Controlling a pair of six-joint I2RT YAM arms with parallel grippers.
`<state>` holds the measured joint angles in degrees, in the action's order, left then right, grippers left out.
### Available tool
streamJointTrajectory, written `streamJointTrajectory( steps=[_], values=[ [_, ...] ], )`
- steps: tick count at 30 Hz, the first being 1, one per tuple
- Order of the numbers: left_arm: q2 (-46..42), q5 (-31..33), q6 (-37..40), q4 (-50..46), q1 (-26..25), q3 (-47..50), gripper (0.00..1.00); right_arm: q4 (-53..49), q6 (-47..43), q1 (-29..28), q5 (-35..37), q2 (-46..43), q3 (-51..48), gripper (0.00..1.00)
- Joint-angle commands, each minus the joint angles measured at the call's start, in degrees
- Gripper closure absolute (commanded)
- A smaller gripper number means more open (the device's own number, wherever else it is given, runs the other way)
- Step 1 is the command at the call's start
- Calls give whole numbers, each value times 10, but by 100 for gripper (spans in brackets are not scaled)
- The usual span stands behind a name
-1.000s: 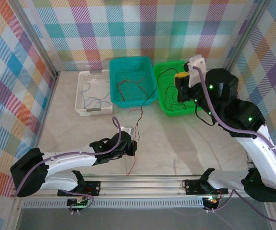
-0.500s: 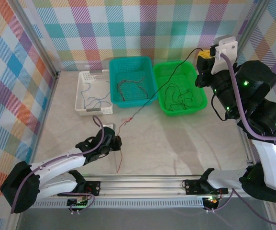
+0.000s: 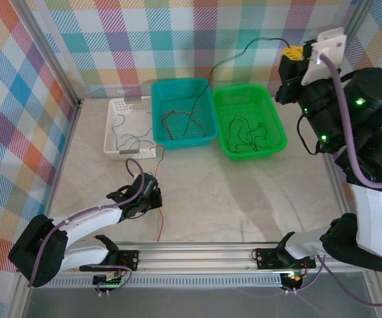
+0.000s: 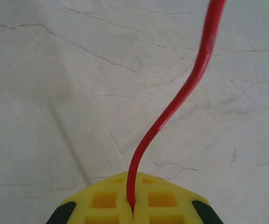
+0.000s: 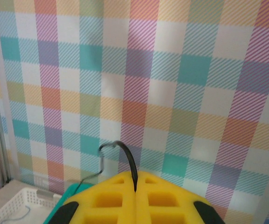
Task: Untangle the cables
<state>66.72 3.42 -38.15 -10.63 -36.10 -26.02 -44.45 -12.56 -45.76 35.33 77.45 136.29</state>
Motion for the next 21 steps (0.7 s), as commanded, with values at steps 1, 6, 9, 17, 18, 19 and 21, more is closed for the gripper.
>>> streamJointTrajectory(
  steps=[1,6,9,17,18,19,21],
  values=[
    [12,-14,-8,-4,10,0,100,18,-10,1,-6,3,15,100],
    [14,-31,-4,4,12,-11,100,21,-24,1,-13,20,11,100],
    [-3,-31,0,-4,12,-20,100,44,-52,1,1,28,2,100],
    [-59,-37,6,-23,12,-21,100,142,-148,6,67,45,-62,100],
    [-68,-37,5,-24,11,-19,100,147,-150,9,70,46,-68,100],
    [-79,-38,5,-27,11,-18,100,151,-146,16,70,47,-75,100],
    [-98,-38,6,-32,11,-18,100,151,-135,28,67,49,-81,100]
  ],
)
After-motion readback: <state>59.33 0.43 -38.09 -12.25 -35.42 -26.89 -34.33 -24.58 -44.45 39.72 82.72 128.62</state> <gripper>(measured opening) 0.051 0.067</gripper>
